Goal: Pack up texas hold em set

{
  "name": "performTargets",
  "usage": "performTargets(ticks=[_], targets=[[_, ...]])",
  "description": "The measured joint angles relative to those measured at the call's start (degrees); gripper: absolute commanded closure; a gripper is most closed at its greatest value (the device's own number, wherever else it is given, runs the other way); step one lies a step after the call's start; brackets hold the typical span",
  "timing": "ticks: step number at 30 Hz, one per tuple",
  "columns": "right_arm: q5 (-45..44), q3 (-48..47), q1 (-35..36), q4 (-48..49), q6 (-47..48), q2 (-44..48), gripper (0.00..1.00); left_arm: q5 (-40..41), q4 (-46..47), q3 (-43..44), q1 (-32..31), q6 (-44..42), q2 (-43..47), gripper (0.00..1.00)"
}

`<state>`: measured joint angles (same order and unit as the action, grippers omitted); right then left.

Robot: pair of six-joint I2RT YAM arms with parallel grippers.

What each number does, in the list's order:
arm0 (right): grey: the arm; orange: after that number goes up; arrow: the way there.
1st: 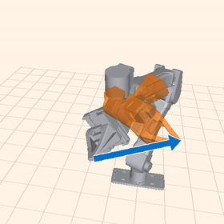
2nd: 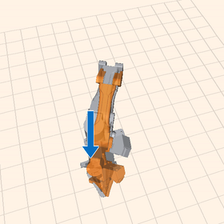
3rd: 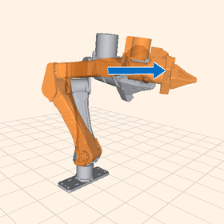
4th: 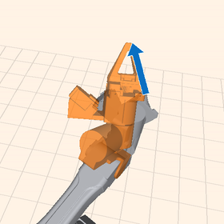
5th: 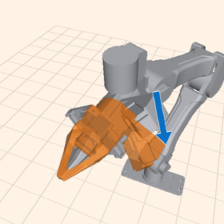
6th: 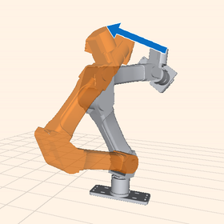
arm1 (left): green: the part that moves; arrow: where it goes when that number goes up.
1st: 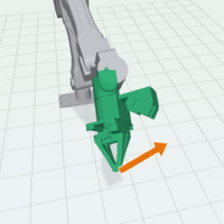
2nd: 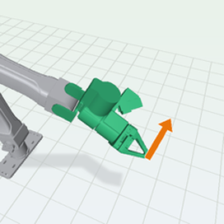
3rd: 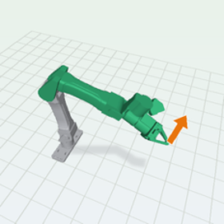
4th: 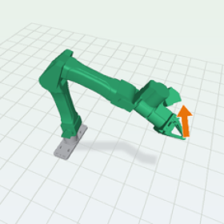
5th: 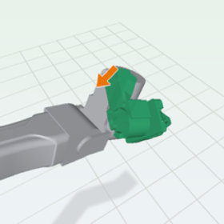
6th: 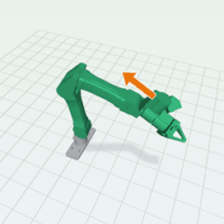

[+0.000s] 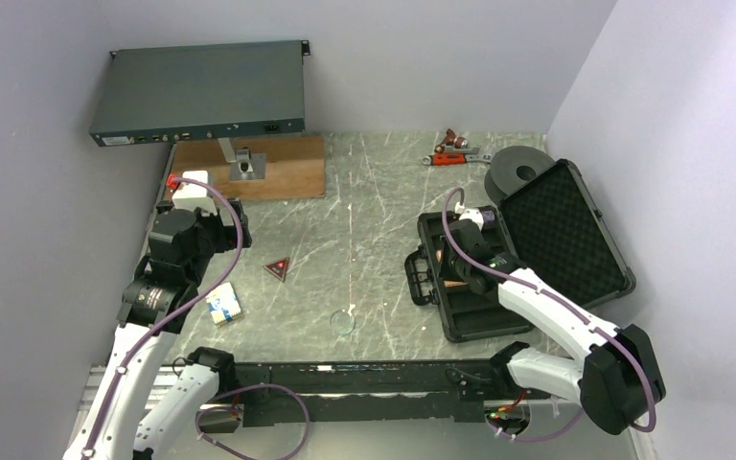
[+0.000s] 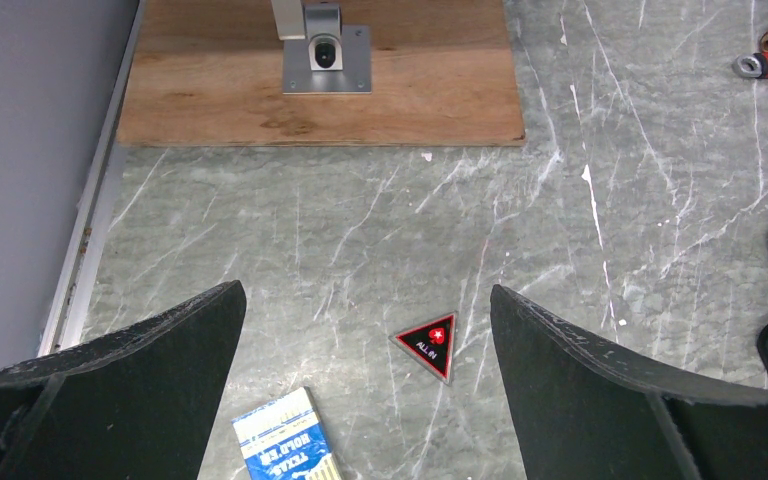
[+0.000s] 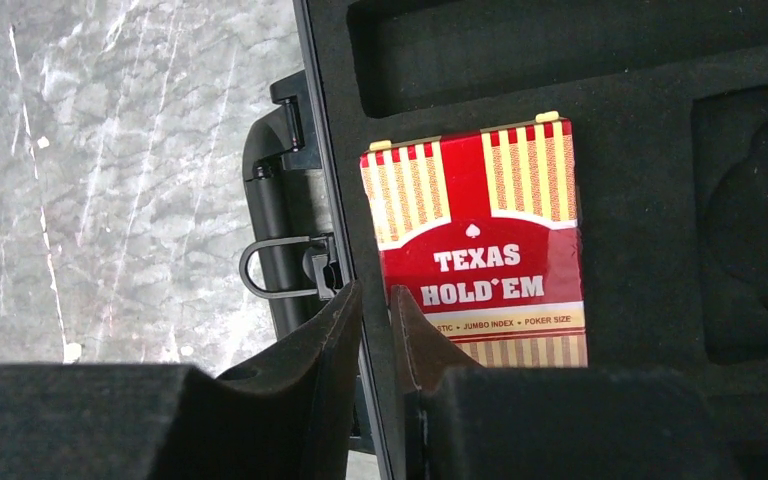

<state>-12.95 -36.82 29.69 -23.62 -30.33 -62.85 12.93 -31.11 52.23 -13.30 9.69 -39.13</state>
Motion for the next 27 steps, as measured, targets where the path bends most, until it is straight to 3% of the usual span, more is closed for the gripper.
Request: performTargets(ticks=[8, 9, 11, 14, 16, 19, 27], targets=[[1.5, -1.7, -0.2, -2.3, -0.3, -0.2, 0.68, 0.0, 0.0, 0.0, 0.0, 0.0, -0.1, 0.01], [1.8, -2.2, -0.2, -2.8, -0.2, -0.2, 0.65, 0.0, 0.0, 0.0, 0.0, 0.0, -0.1, 0.01], [2.7, -3.4, -0.2, -3.4, 0.2, -0.2, 0.51, 0.0, 0.0, 0.0, 0.0, 0.0, -0.1, 0.01], [2.6, -5.6, -0.2, -3.4, 0.6, -0.4, 0.44, 0.0, 0.0, 0.0, 0.0, 0.0, -0.1, 0.01], [1.5, -7.7, -0.2, -3.3, 0.8, -1.3, 0.45, 0.0, 0.0, 0.0, 0.0, 0.0, -0.1, 0.01], [-0.5, -10.0, -0.7, -3.0, 1.2, -3.2, 0.56, 0.0, 0.0, 0.0, 0.0, 0.0, -0.1, 0.01], [-2.6, -12.9, -4.5, -1.3, 2.0, -9.3, 0.67, 0.0, 0.0, 0.0, 0.0, 0.0, -0.1, 0.01]])
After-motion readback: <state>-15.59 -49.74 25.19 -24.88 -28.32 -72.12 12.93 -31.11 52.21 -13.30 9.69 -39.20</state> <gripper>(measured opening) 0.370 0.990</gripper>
